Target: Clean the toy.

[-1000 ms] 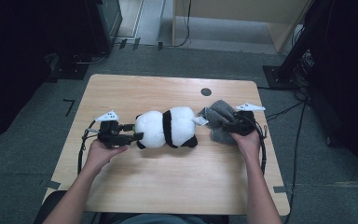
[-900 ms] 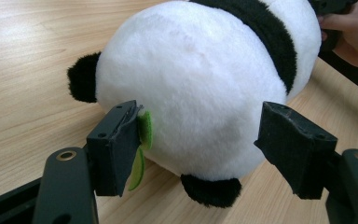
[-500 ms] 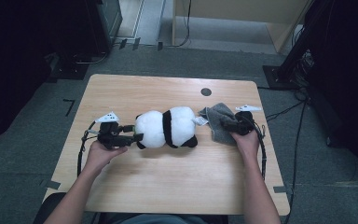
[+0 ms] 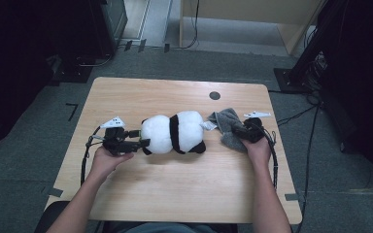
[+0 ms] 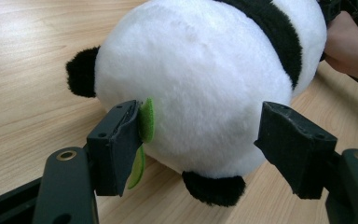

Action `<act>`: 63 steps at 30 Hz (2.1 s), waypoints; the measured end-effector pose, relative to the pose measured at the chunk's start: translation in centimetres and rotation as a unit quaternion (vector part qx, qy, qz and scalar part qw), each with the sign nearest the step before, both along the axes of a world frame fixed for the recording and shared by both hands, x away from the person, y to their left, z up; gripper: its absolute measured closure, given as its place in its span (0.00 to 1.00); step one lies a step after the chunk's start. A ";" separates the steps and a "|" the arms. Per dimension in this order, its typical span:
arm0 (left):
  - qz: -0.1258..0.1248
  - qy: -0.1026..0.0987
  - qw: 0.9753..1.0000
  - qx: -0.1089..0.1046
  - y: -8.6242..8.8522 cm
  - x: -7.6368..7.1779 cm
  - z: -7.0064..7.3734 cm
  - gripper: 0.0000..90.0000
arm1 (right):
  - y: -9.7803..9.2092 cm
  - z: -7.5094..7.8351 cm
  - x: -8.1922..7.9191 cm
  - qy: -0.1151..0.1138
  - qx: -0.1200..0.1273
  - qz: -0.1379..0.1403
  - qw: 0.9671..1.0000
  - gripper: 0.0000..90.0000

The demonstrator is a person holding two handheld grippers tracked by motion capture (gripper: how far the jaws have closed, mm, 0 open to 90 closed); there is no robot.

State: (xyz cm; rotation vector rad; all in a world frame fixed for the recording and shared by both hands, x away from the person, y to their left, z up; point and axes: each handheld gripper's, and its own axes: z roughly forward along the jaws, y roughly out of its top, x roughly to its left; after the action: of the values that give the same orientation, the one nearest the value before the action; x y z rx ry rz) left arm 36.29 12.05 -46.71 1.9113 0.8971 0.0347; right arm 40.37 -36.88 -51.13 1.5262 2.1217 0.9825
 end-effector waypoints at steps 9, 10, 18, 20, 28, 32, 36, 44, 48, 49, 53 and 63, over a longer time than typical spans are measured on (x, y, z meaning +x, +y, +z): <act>0.001 -0.002 1.000 0.000 0.0 0.0 0.0 0.33 | -0.2 1.3 -0.4 0.025 0.001 -0.013 1.000 0.79; 0.001 -0.002 1.000 0.000 0.0 0.0 0.0 0.33 | -0.2 1.7 -0.5 0.022 -0.003 -0.014 1.000 0.79; 0.006 -0.013 1.000 -0.013 -0.1 0.0 0.4 0.32 | 0.6 4.0 -1.7 -0.002 0.009 -0.003 1.000 0.79; 0.007 -0.019 1.000 -0.007 -0.3 0.1 0.3 0.31 | 0.7 4.5 -1.9 -0.009 0.015 0.000 1.000 0.79; 0.009 -0.007 1.000 -0.010 -0.7 1.3 -0.7 0.20 | 1.6 5.7 -2.8 -0.024 0.031 0.015 0.999 0.79; 0.004 0.000 1.000 -0.013 -0.9 1.6 -1.2 0.14 | 2.1 6.1 -3.0 -0.030 0.033 0.022 0.999 0.79; -0.002 0.011 1.000 -0.017 -0.8 1.9 -1.7 0.11 | 2.7 6.7 -3.1 -0.039 0.035 0.031 0.998 0.79; -0.026 0.020 0.999 -0.007 -0.7 2.0 -2.1 0.10 | 4.6 8.4 -3.2 -0.063 0.061 0.060 0.994 0.79; -0.027 0.013 0.999 -0.014 -0.8 2.0 -2.2 0.10 | 6.5 8.2 -3.1 -0.056 0.061 0.088 0.993 0.80; -0.029 0.013 0.999 -0.015 -0.8 2.0 -2.3 0.10 | 7.0 8.1 -3.1 -0.052 0.058 0.095 0.992 0.80; -0.032 0.013 0.999 -0.019 -1.2 2.0 -2.3 0.10 | 8.7 7.8 -3.1 -0.043 0.056 0.130 0.989 0.82; -0.013 0.005 1.000 -0.011 -2.2 2.5 -2.6 0.10 | 9.3 7.6 -3.5 -0.035 0.076 0.178 0.981 0.84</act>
State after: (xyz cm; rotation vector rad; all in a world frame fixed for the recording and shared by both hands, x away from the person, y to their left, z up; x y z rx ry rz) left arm 38.79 9.90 -49.34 1.9036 0.8768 0.0003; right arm 36.85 -27.54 -43.52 1.1744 2.3643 1.3231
